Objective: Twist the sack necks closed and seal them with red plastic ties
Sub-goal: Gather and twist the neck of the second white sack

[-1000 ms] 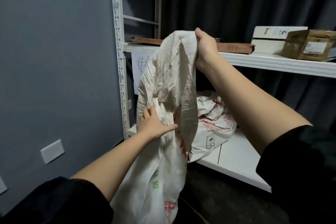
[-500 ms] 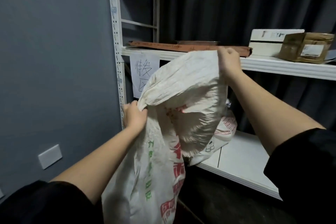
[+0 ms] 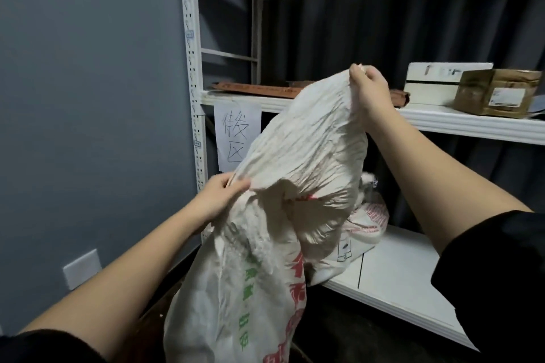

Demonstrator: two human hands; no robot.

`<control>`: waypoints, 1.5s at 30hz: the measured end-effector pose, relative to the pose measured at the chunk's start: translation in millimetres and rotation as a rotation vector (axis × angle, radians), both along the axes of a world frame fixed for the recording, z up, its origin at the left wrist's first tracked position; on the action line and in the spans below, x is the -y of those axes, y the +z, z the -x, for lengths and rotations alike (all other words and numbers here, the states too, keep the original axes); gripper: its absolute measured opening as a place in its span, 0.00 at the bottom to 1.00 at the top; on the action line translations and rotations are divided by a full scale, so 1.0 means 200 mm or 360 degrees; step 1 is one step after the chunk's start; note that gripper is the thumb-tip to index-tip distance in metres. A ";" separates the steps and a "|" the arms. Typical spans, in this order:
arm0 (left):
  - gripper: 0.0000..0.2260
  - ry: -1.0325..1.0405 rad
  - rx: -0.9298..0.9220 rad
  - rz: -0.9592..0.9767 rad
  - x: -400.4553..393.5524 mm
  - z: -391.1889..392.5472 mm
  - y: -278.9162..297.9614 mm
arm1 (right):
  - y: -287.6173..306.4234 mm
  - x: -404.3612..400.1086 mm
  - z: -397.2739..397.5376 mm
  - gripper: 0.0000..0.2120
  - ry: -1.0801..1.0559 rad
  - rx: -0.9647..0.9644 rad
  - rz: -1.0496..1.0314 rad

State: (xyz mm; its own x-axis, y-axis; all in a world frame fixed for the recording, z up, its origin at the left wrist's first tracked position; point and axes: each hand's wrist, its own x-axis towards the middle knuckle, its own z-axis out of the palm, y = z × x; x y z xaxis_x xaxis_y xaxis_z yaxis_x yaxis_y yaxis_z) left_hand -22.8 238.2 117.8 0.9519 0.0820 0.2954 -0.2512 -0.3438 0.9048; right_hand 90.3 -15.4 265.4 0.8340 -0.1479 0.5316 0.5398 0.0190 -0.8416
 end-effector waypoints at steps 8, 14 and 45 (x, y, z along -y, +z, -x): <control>0.20 0.0403 0.0188 0.0219 0.07 -0.08 0.07 | 0.26 -0.31 0.15 0.08 0.0186 0.0405 0.0078; 0.31 0.0446 0.0264 -0.0062 0.12 -0.08 0.04 | 0.26 -0.50 0.20 0.03 0.0469 0.0529 0.0363; 0.10 0.0272 0.0013 0.0951 -0.14 -0.04 0.12 | -0.23 -0.48 0.09 0.14 0.0450 -0.0076 0.0759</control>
State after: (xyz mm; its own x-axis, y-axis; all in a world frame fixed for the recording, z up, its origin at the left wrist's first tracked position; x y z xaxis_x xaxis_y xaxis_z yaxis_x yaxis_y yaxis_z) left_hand -15.4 265.7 140.8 0.9086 0.3863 0.1587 -0.2451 0.1856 0.9516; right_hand 71.5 80.0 220.4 0.8311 0.3330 0.4455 0.5300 -0.2312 -0.8159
